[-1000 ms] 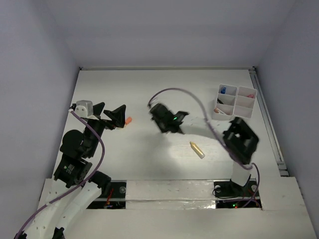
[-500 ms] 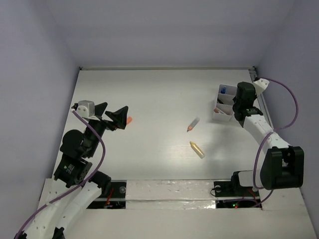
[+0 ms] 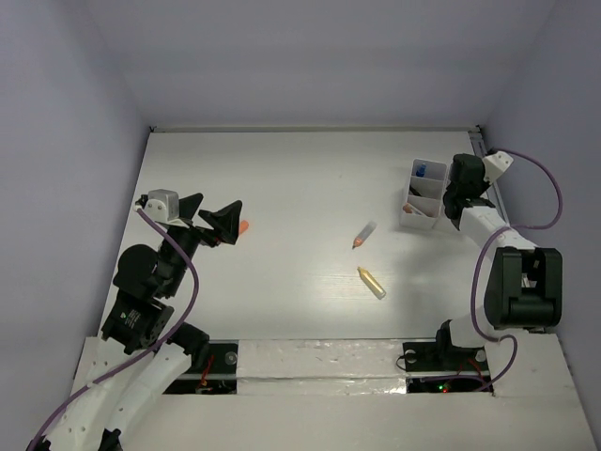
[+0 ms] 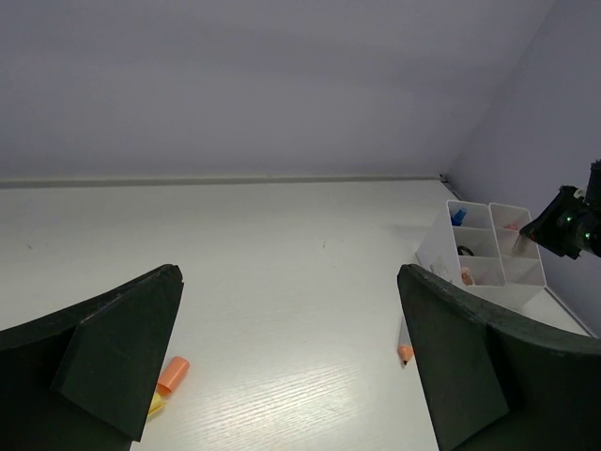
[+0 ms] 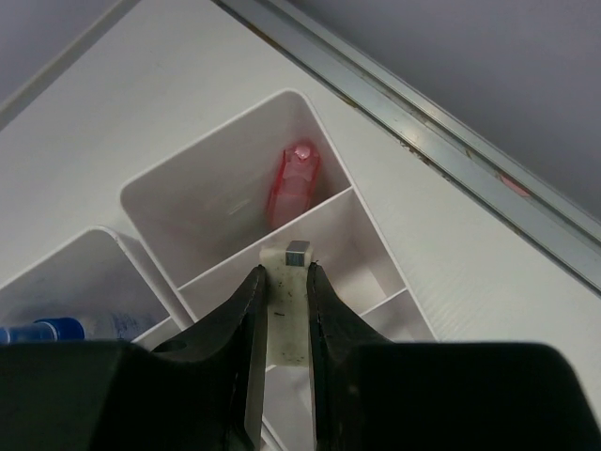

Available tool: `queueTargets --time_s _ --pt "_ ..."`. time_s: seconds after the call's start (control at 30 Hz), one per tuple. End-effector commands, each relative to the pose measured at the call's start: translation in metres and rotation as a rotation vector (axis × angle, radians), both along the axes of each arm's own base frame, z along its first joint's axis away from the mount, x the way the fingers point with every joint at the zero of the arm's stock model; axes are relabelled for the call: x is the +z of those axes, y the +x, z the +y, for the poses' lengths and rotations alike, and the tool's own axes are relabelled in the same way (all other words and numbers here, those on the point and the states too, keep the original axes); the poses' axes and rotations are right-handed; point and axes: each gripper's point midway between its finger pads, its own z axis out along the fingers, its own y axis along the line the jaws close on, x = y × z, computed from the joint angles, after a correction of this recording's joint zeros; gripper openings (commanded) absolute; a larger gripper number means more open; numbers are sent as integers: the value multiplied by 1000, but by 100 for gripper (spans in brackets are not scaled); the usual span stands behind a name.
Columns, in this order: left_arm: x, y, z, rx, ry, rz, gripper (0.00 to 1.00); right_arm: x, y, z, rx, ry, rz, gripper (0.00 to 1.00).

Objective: Sort the stationery into containers
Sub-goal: Place the stationery in the storage box.

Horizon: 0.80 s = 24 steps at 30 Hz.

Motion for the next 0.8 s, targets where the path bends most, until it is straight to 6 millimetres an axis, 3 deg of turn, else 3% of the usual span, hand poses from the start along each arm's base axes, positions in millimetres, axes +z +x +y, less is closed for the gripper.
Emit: queueTargets --time_s 0.0,0.77 --pt "14 0 -3 -12 -15 -39 99 40 18 -11 -44 -2 -157 4" --pt "11 2 -5 -15 -8 -31 99 21 25 -10 -30 -2 -121 26"
